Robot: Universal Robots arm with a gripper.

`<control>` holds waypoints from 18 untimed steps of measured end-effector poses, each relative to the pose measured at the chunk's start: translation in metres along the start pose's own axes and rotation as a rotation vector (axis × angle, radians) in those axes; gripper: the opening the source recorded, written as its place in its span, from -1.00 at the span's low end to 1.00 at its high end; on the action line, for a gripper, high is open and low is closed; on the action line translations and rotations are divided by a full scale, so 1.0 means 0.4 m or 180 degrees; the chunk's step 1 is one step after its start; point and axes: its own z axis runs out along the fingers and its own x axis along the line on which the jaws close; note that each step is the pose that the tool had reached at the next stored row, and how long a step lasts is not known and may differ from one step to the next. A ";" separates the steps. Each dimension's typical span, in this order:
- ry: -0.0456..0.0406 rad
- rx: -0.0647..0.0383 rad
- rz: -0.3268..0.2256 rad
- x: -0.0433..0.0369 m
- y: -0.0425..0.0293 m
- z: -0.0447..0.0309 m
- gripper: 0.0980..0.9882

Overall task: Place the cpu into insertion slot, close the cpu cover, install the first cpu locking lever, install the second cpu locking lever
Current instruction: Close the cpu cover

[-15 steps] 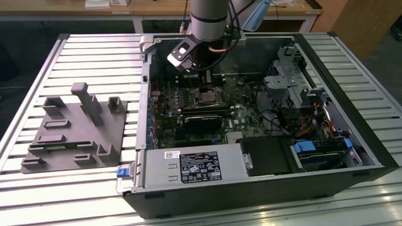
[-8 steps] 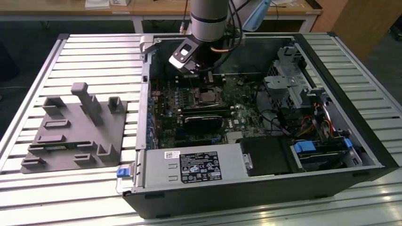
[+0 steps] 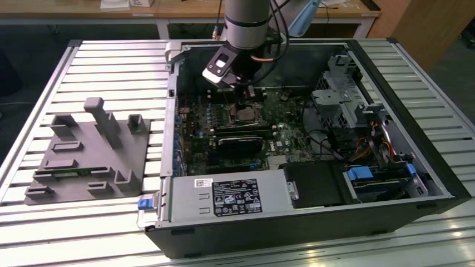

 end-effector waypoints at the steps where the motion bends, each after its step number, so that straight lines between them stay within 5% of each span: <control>1: -0.0001 -0.0001 -0.0038 0.000 0.000 0.000 -0.98; 18: -0.0049 -0.0006 -0.0646 0.000 0.000 0.002 -0.98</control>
